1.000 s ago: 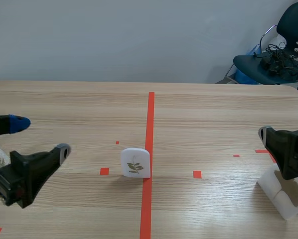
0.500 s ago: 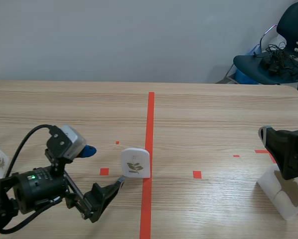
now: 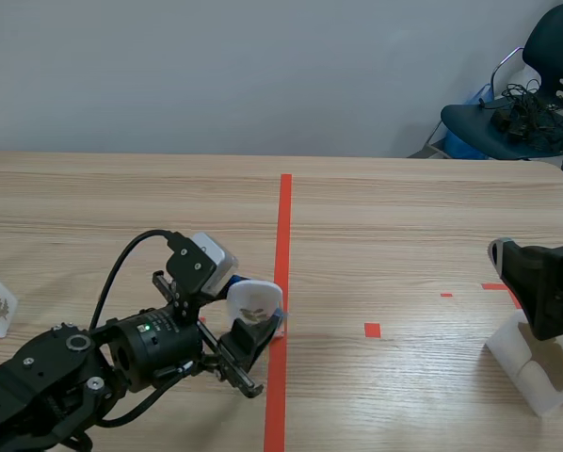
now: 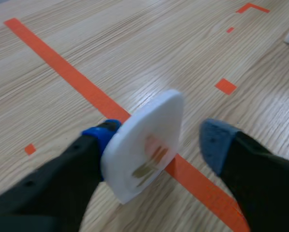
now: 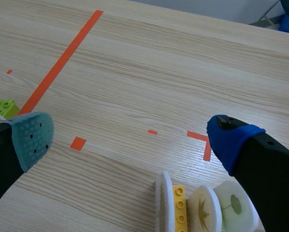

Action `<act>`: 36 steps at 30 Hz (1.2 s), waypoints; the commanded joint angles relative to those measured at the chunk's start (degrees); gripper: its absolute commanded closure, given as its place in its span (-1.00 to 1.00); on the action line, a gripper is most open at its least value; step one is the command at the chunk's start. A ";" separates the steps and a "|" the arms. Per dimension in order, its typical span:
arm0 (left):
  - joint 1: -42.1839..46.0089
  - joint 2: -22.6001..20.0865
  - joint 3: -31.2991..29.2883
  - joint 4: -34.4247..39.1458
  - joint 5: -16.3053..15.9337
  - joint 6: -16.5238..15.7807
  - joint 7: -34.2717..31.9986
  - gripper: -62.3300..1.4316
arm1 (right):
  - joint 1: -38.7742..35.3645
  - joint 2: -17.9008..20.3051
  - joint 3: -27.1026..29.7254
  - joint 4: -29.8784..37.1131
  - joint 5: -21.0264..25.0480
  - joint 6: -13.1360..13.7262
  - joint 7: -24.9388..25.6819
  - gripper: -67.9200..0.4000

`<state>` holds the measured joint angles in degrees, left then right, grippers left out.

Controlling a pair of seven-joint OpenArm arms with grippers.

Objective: Do the leaf sorting experiment

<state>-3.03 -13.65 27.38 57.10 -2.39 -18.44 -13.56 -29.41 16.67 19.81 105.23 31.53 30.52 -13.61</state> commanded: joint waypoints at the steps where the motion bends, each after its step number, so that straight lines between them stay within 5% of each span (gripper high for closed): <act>1: -0.35 -0.52 -0.59 1.70 -0.52 -0.11 -0.81 0.20 | 0.68 0.46 0.07 0.20 0.63 -0.07 0.83 -1.00; 6: -0.33 -0.50 -0.59 1.75 -0.55 -0.13 -0.79 0.69 | 0.68 0.46 0.07 0.20 0.63 -0.07 0.81 -1.00; 11: -0.11 -0.98 -0.61 4.13 -1.03 -0.15 1.81 0.74 | 0.68 0.46 0.07 0.20 0.63 -0.07 0.79 -1.00; 16: 3.85 -3.91 -4.63 14.25 -8.13 -0.28 8.76 0.74 | 0.68 0.46 0.07 0.20 0.63 -0.07 0.81 -1.00; 24: 14.36 -5.55 -20.65 24.11 -20.09 0.22 13.40 0.74 | 0.68 0.46 0.07 0.20 0.63 -0.07 0.81 -1.00; 30: 16.65 -5.62 -29.00 21.94 -21.24 9.86 13.16 0.74 | 0.68 0.46 0.07 0.20 0.66 -0.07 0.83 -1.00; 36: 15.67 -5.92 -32.63 17.33 -23.15 11.93 10.38 0.74 | 0.68 0.46 0.07 0.20 0.66 -0.07 0.83 -1.00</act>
<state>13.78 -19.35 -5.45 74.06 -25.34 -6.15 -2.46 -29.41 16.67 19.81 105.23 31.53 30.50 -13.61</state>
